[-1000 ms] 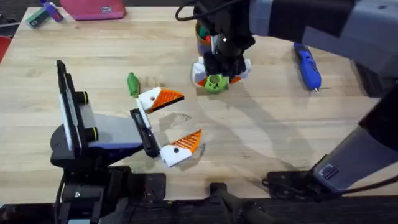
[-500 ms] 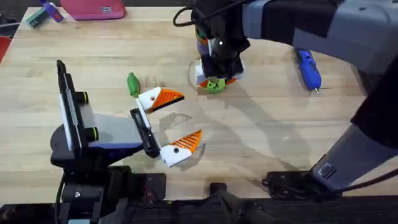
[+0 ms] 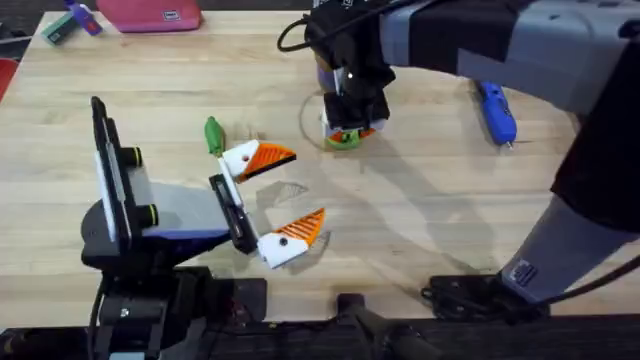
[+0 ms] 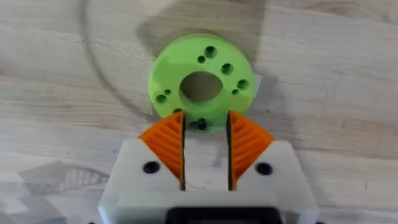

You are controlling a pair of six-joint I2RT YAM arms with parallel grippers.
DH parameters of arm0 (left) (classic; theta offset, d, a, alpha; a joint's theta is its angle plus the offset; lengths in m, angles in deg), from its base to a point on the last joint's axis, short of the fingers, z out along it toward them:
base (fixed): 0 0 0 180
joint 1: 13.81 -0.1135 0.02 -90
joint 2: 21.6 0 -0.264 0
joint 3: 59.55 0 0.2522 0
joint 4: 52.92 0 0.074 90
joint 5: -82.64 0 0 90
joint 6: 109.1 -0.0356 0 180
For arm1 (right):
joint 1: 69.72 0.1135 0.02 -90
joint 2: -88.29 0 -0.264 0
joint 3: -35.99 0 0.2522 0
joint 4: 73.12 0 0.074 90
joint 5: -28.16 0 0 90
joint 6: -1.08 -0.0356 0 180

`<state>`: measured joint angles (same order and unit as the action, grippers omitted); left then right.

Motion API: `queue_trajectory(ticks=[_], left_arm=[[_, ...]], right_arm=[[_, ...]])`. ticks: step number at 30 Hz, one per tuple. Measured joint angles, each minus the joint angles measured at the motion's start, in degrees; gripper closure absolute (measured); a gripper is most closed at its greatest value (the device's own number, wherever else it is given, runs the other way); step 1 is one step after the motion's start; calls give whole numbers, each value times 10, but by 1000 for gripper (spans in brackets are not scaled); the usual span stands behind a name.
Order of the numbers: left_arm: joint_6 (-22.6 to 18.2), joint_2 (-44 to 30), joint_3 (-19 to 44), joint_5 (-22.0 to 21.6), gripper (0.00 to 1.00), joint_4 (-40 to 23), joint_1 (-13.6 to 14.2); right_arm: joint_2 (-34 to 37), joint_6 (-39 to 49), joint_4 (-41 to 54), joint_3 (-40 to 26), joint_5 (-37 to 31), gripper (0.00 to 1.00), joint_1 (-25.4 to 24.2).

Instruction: Pick up the gripper from the table and insert it into the empty holder that is missing its gripper. Then pick up a screw, insert it into the mounting hole, and use the screwdriver to tighten it. Finally, clean up the table by picking up the vegetable and placing it into the bucket.

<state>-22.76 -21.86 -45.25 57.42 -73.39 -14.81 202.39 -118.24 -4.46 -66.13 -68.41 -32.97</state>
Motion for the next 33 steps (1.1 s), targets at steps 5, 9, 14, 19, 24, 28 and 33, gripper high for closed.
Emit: queue_trajectory(ticks=[5, 9, 14, 19, 24, 28, 33], left_arm=[[0, 0, 0, 0, 15, 0, 0], [0, 0, 0, 0, 15, 0, 0], [0, 0, 0, 0, 16, 0, 0], [0, 0, 0, 0, 15, 0, 0], [0, 0, 0, 0, 14, 0, 0], [0, 0, 0, 0, 15, 0, 0], [0, 0, 0, 0, 15, 0, 0]], right_arm=[[0, 2, -1, 0, -3, 766, 0], [0, 2, -2, 0, -6, 907, 0], [0, 3, -4, -1, -5, 993, 6], [0, 3, -4, -1, -6, 994, 7], [0, 3, 3, -4, -7, 995, 7], [0, 3, 37, -32, -8, 995, 7], [-5, 3, 100, -99, -23, 995, 7]])
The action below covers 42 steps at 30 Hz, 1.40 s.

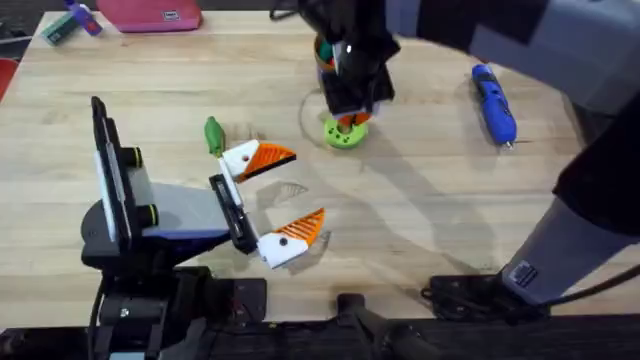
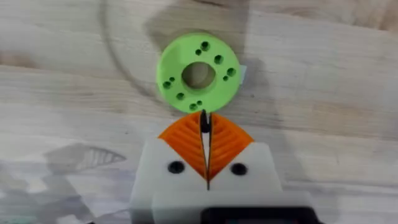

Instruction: Pick up the gripper from the table and insert it into the empty holder that is missing its gripper. Then pick up a screw, insert it into the mounting hole, and use the screwdriver to tighten it. Finally, clean up the table by picking up the vegetable and placing it into the bucket.

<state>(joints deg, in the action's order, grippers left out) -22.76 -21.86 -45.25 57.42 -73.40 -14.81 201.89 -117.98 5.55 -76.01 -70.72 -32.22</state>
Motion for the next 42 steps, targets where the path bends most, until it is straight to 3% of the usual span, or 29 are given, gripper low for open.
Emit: queue_trajectory(ticks=[11, 23, 30, 39, 42], left_arm=[[0, 0, 0, 0, 15, 0, 0], [0, 0, 0, 0, 15, 0, 0], [0, 0, 0, 0, 15, 0, 0], [0, 0, 0, 0, 15, 0, 0], [0, 0, 0, 0, 15, 0, 0]], right_arm=[[-53, 40, 136, -177, -6, 995, 10], [-55, 121, 263, -361, 14, 995, 39], [-55, 157, 268, -375, 28, 995, 94], [-45, 189, 262, -376, 74, 995, 104], [-30, 246, 251, -376, 75, 995, 146]])
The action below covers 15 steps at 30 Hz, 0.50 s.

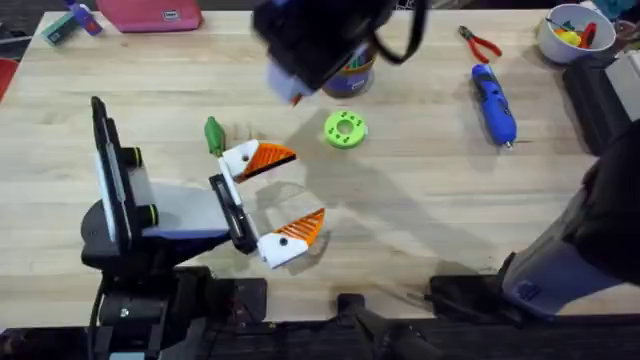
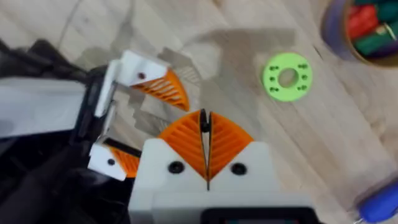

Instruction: Pick up the gripper from the table and insert it into the empty holder that is missing its gripper. Then pick up a screw, insert it into the mounting hole, and use the screwdriver to tighten it. Finally, clean up the table by picking up the vegetable and placing it into the bucket.

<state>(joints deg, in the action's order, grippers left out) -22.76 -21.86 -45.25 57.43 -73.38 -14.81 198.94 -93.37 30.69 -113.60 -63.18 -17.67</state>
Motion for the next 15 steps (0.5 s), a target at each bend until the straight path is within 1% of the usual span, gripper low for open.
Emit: queue_trajectory(ticks=[4, 6, 15], left_arm=[[0, 0, 0, 0, 16, 0, 0], [0, 0, 0, 0, 16, 0, 0], [0, 0, 0, 0, 15, 0, 0]], right_arm=[[7, 59, -14, 0, 2, 995, 40], [9, 82, -20, 0, 4, 995, 52], [30, 158, -38, -1, 6, 995, 75]])
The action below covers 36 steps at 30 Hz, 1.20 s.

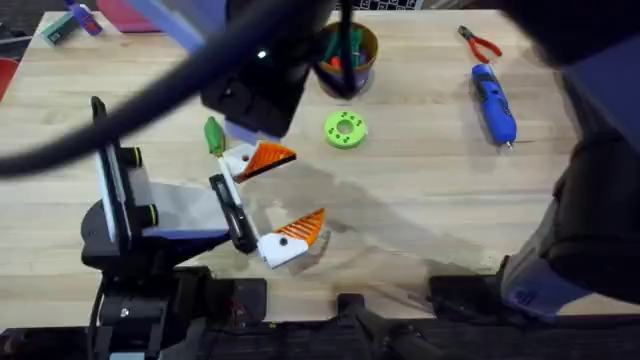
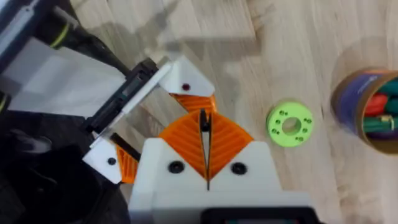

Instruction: Pick up the gripper from the table and insert it into the empty holder that is missing its gripper. Then pick up a screw, insert it into the mounting hole, and use the screwdriver to tighten it. Finally, clean up the table by picking up the vegetable and placing it into the bucket.

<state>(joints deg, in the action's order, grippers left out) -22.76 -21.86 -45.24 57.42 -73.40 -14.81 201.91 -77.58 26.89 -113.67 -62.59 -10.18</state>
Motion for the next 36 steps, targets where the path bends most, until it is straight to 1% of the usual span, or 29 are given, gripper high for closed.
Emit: queue_trajectory(ticks=[7, 15, 24, 36], left_arm=[[0, 0, 0, 0, 15, 0, 0], [0, 0, 0, 0, 15, 0, 0], [0, 0, 0, 0, 15, 0, 0], [0, 0, 0, 0, 15, 0, 0]], right_arm=[[21, 58, -11, 0, 1, 995, 20], [23, 93, -11, 0, 2, 995, 22], [25, 102, -11, 0, 2, 995, 22], [49, 106, -11, 0, 2, 995, 22]])
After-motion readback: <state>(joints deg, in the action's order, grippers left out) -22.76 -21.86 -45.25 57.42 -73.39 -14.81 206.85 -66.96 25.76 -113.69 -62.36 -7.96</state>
